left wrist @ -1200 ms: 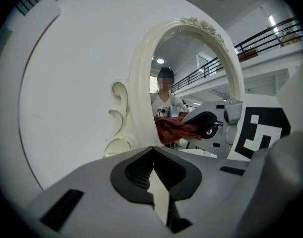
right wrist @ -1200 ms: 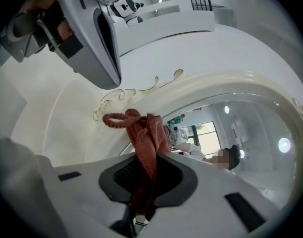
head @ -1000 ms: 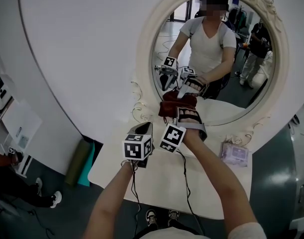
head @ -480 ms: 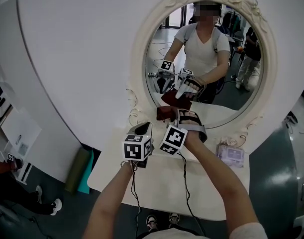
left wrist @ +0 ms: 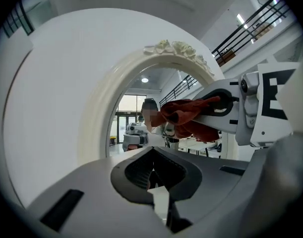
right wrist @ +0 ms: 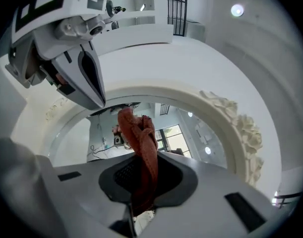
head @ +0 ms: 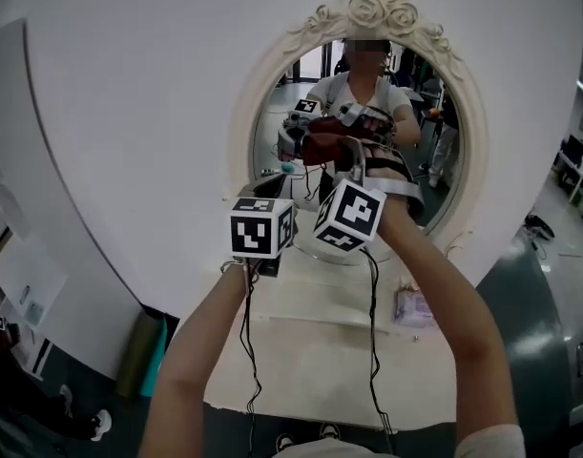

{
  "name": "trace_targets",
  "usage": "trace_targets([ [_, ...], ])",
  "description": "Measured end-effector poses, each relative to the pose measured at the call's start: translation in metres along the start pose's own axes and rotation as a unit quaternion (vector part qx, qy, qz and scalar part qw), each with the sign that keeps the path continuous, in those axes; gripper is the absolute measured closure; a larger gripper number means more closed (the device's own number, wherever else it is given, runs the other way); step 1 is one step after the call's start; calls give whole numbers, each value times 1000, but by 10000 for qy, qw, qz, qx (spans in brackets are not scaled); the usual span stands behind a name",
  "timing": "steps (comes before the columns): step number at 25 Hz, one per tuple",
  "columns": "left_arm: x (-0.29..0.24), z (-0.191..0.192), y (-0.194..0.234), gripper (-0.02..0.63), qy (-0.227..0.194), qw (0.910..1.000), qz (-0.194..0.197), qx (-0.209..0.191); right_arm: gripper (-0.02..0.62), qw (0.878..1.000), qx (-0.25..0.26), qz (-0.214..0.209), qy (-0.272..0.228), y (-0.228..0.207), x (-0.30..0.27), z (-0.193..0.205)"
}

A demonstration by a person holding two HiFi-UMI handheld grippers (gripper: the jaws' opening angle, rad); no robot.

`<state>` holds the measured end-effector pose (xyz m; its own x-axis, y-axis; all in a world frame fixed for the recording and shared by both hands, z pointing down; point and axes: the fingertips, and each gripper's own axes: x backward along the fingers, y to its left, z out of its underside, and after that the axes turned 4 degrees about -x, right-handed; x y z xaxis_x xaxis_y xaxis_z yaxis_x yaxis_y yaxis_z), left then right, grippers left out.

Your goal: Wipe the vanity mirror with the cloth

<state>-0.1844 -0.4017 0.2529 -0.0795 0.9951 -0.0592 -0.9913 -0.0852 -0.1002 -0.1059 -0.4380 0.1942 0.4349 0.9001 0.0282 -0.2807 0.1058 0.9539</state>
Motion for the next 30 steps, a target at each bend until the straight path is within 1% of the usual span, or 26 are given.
trace_targets([
  [2, -5, -36, -5, 595, -131, 9997, -19, -211, 534, 9997, 9, 260, -42, -37, 3, -3],
  [4, -8, -74, -10, 595, -365, 9984, -14, -422, 534, 9986, 88, 519, -66, -71, 6, -6],
  [8, -6, -148, -20, 595, -909, 9937, -14, -648, 534, 9954, 167, 939, -71, -129, 8, -12],
  [10, -5, -172, -23, 595, -1027, 9925, -13, -662, 534, 9933, 234, 1126, -101, -152, 12, -18],
  [13, -5, -194, -26, 595, -1107, 9927, 22, -479, 534, 9895, 465, 1372, -7, -175, 14, -21],
  [15, -4, -200, -28, 595, -1139, 9921, -6, -519, 534, 9879, 586, 1431, 101, -181, 13, -17],
  [18, -5, -197, -30, 595, -1106, 9919, -37, -617, 534, 9879, 679, 1384, 194, -180, 8, -12],
  [23, -12, -174, -31, 595, -925, 9943, 9, -536, 534, 9911, 639, 1140, 265, -162, 3, -5],
  [28, -14, -158, -37, 595, -1067, 9924, -5, -619, 534, 9932, 612, 946, 296, -138, 2, 2],
  [30, -16, -146, -37, 595, -994, 9935, -41, -555, 534, 9943, 563, 853, 315, -127, 2, 5],
])
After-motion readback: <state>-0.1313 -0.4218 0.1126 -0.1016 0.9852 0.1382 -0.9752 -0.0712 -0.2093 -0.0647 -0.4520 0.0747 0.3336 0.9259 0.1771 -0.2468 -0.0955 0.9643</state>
